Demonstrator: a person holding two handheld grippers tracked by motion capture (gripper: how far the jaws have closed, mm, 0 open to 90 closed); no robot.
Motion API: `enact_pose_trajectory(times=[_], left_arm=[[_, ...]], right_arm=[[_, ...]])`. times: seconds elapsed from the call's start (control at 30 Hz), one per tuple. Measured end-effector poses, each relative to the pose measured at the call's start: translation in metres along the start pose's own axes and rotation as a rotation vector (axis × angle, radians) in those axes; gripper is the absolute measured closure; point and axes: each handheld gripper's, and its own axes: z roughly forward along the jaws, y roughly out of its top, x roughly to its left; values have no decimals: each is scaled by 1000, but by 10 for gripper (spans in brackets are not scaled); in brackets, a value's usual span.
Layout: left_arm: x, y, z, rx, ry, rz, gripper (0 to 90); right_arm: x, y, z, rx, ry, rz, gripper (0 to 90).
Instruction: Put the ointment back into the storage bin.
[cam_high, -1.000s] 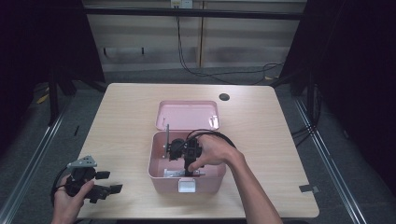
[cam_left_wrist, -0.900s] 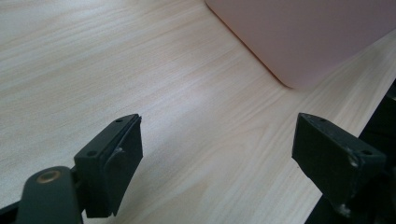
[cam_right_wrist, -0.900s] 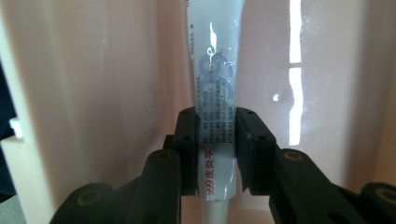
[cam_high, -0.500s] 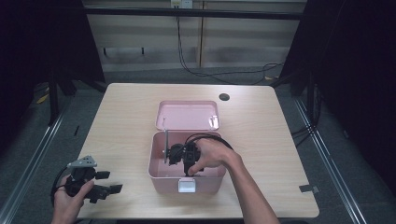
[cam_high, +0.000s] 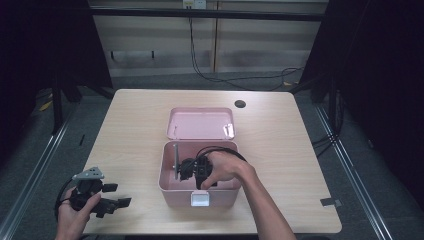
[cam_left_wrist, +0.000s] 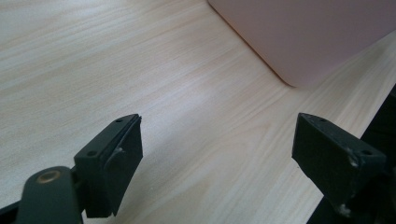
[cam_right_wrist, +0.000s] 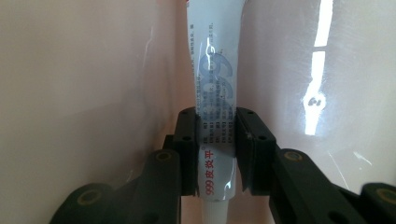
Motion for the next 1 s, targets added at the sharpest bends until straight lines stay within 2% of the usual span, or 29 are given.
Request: enact_pose_trajectory(times=[0.23, 0.6, 0.9, 0.93, 0.97, 1.0], left_arm=[[0, 0, 0, 4, -1, 3, 162], [-1, 0, 0, 8, 2, 7, 162], [-1, 0, 0, 6, 3, 5, 162], [-1, 0, 0, 8, 0, 5, 162], [-1, 0, 0, 6, 3, 4, 162], [-1, 0, 0, 6, 3, 4, 162]], right_arm=[[-3, 3, 7, 1, 15, 3, 711], [-3, 2, 4, -2, 24, 6, 694], [-2, -5, -7, -17, -13, 28, 673], [-1, -7, -7, -37, -16, 35, 669], [-1, -7, -9, -25, -25, 36, 668], [-1, -8, -9, -42, -27, 32, 668]])
